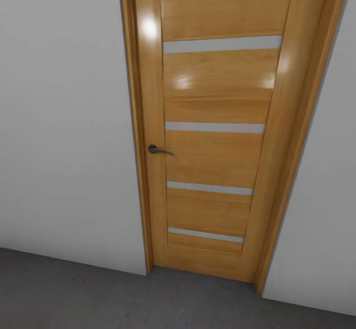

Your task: Move the two storage containers from the living room to the garage. In the garage, place one container on the floor and stack the other container on top of it (either order is fine).

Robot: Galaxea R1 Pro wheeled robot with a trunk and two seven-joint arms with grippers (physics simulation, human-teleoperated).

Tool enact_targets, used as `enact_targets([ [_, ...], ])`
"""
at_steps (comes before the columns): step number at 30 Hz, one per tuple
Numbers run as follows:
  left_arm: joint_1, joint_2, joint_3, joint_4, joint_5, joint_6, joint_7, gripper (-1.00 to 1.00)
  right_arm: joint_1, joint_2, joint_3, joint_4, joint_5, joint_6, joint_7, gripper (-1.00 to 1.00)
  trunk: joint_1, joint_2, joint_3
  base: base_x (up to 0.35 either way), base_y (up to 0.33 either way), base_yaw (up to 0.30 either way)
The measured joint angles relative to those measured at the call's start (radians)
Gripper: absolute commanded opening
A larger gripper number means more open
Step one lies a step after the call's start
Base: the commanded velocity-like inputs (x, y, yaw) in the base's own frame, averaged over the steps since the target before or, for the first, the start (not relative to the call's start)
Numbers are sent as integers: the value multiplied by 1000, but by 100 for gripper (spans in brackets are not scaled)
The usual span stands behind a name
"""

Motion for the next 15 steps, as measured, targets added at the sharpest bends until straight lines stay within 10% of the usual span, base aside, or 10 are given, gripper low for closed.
enact_targets([
  [15,0,0,0,-1,0,0,0,100,0,0,0,0,0,-1,0,100,0,0,0,225,86,-15],
])
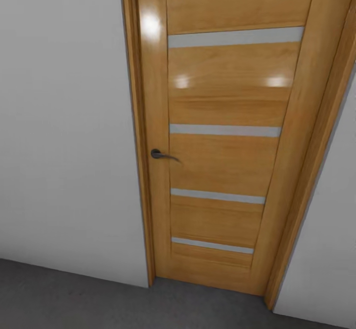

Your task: Move the two storage containers from the living room to the garage. In the garage, place one container on the floor and stack the other container on top of it (either order is fine).

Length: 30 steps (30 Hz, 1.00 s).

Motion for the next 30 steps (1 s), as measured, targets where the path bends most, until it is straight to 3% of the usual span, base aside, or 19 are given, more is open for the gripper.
enact_targets([
  [14,0,0,0,0,1,0,1,100,0,0,-1,0,0,0,0,100,0,0,0,8,1,-236],
  [20,0,1,2,0,1,0,1,100,0,0,0,0,0,0,0,100,0,0,0,54,0,-44],
  [30,0,1,2,0,1,0,0,100,0,0,0,0,0,0,0,100,0,0,0,247,0,-3],
])
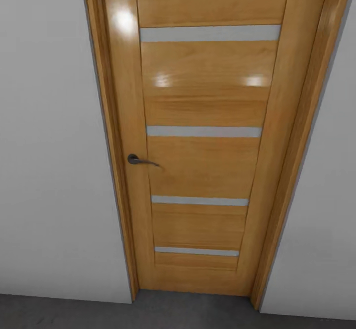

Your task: Move the two storage containers from the living room to the garage. In the garage, place one container on the floor and stack the other container on top of it (either order is fine).

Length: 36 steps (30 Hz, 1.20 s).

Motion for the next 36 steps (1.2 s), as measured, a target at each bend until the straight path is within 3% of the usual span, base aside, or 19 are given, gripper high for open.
enact_targets([
  [17,0,-1,1,-1,0,1,1,100,0,0,0,0,0,0,0,100,1,0,0,62,0,0],
  [30,0,0,-1,-1,0,0,1,100,0,0,0,0,0,0,0,100,0,0,0,282,0,0],
  [36,0,0,0,-1,0,0,1,100,0,0,0,0,0,0,0,100,0,0,0,95,0,0],
])
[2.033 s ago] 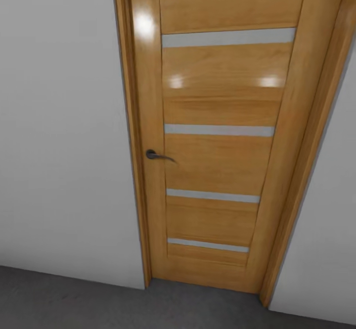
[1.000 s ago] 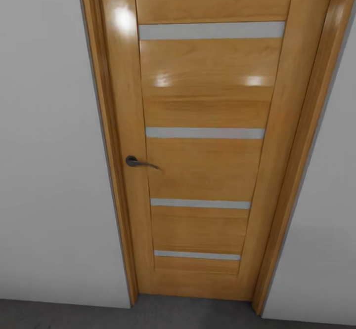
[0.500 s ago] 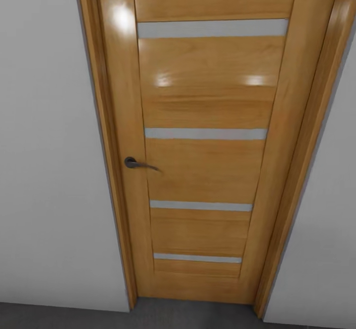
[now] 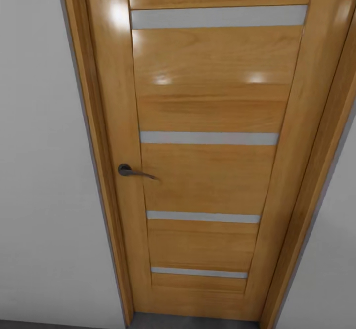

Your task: Move the two storage containers from the living room to the garage. In the garage, place one container on the floor and stack the other container on top of it (either order is fine).

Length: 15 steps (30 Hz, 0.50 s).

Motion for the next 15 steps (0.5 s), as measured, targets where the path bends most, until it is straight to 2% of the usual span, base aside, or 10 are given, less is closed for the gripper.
enact_targets([
  [15,0,-1,-1,0,0,1,0,100,0,2,3,0,1,0,0,100,0,0,0,6,0,0],
])
